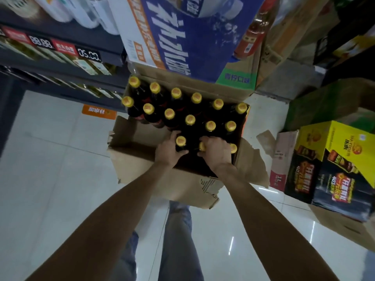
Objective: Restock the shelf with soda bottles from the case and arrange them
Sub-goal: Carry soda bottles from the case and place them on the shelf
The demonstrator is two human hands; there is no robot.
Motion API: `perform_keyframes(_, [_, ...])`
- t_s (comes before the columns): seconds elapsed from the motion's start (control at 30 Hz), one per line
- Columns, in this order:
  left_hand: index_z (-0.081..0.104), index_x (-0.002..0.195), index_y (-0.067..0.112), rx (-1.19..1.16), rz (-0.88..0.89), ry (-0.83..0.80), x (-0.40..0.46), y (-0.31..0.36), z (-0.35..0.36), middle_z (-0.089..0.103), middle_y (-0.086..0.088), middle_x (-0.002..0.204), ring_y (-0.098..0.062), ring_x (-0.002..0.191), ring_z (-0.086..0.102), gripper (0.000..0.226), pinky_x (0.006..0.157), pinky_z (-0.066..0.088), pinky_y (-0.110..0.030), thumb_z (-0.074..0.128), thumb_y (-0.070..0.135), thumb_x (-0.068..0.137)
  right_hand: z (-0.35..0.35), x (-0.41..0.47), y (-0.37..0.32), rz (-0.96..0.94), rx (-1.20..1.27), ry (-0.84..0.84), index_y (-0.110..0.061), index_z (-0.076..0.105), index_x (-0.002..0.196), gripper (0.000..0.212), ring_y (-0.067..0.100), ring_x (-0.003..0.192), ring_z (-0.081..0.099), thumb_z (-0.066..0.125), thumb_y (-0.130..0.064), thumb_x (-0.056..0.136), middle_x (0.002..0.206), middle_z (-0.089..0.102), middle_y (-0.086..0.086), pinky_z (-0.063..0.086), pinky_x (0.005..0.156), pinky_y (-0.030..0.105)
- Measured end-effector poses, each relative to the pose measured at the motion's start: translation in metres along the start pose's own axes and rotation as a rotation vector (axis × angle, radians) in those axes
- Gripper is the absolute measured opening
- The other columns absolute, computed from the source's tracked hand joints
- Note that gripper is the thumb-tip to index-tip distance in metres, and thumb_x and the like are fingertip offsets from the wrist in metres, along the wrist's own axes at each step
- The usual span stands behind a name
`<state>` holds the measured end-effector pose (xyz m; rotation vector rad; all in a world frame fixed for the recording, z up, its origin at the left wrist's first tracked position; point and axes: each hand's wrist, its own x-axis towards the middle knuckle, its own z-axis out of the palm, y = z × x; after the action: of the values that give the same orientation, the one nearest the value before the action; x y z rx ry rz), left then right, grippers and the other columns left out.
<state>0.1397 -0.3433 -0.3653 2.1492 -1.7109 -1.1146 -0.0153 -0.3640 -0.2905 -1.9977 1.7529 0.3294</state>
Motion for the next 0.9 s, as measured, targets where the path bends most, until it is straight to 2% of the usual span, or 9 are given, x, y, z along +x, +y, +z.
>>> perform_keyframes(0.13, [0.045, 0.134, 0.02, -0.141, 0.098, 0.091, -0.032, -0.004, -0.042, 0.064, -0.006, 0.12, -0.029, 0.112, 0.06, 0.072, 0.086, 0.051, -0.042, 0.08, 0.032, 0.072, -0.034, -0.03, -0.007, 0.078, 0.359, 0.246, -0.019, 0.07, 0.105, 0.041, 0.025, 0.097, 0.062, 0.081, -0.036, 0.07, 0.1, 0.07, 0.006, 0.045, 0.074, 0.029])
perform_keyframes(0.27, [0.05, 0.127, 0.029, -0.47, 0.172, 0.272, -0.086, -0.002, -0.104, 0.057, 0.0, 0.124, -0.015, 0.116, 0.056, 0.068, 0.092, 0.052, -0.04, 0.076, 0.047, 0.066, -0.069, -0.065, -0.041, -0.141, 0.807, 0.395, -0.01, 0.072, 0.098, 0.033, 0.006, 0.099, 0.054, 0.079, -0.031, 0.073, 0.101, 0.064, -0.002, 0.042, 0.083, 0.018])
perform_keyframes(0.37, [0.047, 0.128, 0.039, -0.67, 0.213, 0.367, -0.134, -0.007, -0.152, 0.05, -0.004, 0.126, -0.011, 0.12, 0.052, 0.066, 0.097, 0.048, -0.031, 0.076, 0.046, 0.069, -0.099, -0.091, -0.097, -0.318, 1.062, 0.25, -0.01, 0.066, 0.104, 0.025, 0.013, 0.109, 0.056, 0.068, -0.026, 0.085, 0.111, 0.059, 0.003, 0.044, 0.091, 0.026])
perform_keyframes(0.47, [0.043, 0.132, 0.03, -0.81, 0.285, 0.496, -0.183, -0.032, -0.197, 0.047, -0.017, 0.128, -0.024, 0.122, 0.052, 0.067, 0.096, 0.049, -0.036, 0.075, 0.047, 0.075, -0.121, -0.113, -0.161, -0.421, 1.153, 0.069, -0.013, 0.06, 0.109, 0.017, 0.005, 0.102, 0.058, 0.06, -0.015, 0.092, 0.106, 0.062, 0.002, 0.045, 0.086, 0.017])
perform_keyframes(0.6, [0.045, 0.126, 0.031, -0.911, 0.207, 0.696, -0.256, -0.092, -0.26, 0.053, -0.013, 0.126, -0.018, 0.116, 0.056, 0.066, 0.088, 0.049, -0.022, 0.075, 0.054, 0.072, -0.114, -0.135, -0.252, -0.497, 1.123, -0.077, -0.024, 0.058, 0.109, 0.018, 0.017, 0.111, 0.057, 0.057, -0.031, 0.092, 0.107, 0.063, 0.002, 0.042, 0.103, 0.042])
perform_keyframes(0.67, [0.047, 0.121, 0.032, -0.907, 0.164, 0.788, -0.295, -0.134, -0.29, 0.054, -0.01, 0.125, -0.015, 0.112, 0.058, 0.061, 0.085, 0.048, -0.02, 0.076, 0.052, 0.07, -0.101, -0.148, -0.303, -0.51, 1.133, -0.096, -0.032, 0.06, 0.106, 0.023, 0.018, 0.115, 0.055, 0.059, -0.045, 0.087, 0.106, 0.063, -0.006, 0.038, 0.107, 0.048])
perform_keyframes(0.77, [0.049, 0.106, 0.037, -0.822, 0.088, 0.905, -0.353, -0.205, -0.327, 0.057, -0.015, 0.111, -0.022, 0.098, 0.061, 0.045, 0.079, 0.049, -0.018, 0.073, 0.045, 0.069, -0.075, -0.174, -0.391, -0.594, 1.115, -0.12, -0.028, 0.058, 0.105, 0.026, 0.009, 0.108, 0.056, 0.06, -0.047, 0.087, 0.102, 0.062, -0.014, 0.039, 0.106, 0.043])
perform_keyframes(0.83, [0.051, 0.105, 0.036, -0.761, 0.01, 1.005, -0.395, -0.253, -0.343, 0.058, -0.006, 0.104, -0.018, 0.095, 0.062, 0.044, 0.078, 0.048, -0.019, 0.073, 0.046, 0.069, -0.053, -0.193, -0.454, -0.702, 1.072, -0.181, -0.02, 0.056, 0.102, 0.027, 0.008, 0.103, 0.058, 0.059, -0.043, 0.088, 0.099, 0.062, -0.008, 0.043, 0.1, 0.042])
perform_keyframes(0.9, [0.052, 0.107, 0.033, -0.693, -0.069, 1.117, -0.437, -0.3, -0.357, 0.058, 0.002, 0.103, -0.013, 0.095, 0.061, 0.047, 0.078, 0.048, -0.019, 0.073, 0.048, 0.067, -0.031, -0.211, -0.521, -0.805, 1.015, -0.242, -0.018, 0.052, 0.103, 0.033, 0.019, 0.106, 0.06, 0.059, -0.046, 0.087, 0.102, 0.062, 0.001, 0.044, 0.099, 0.051])
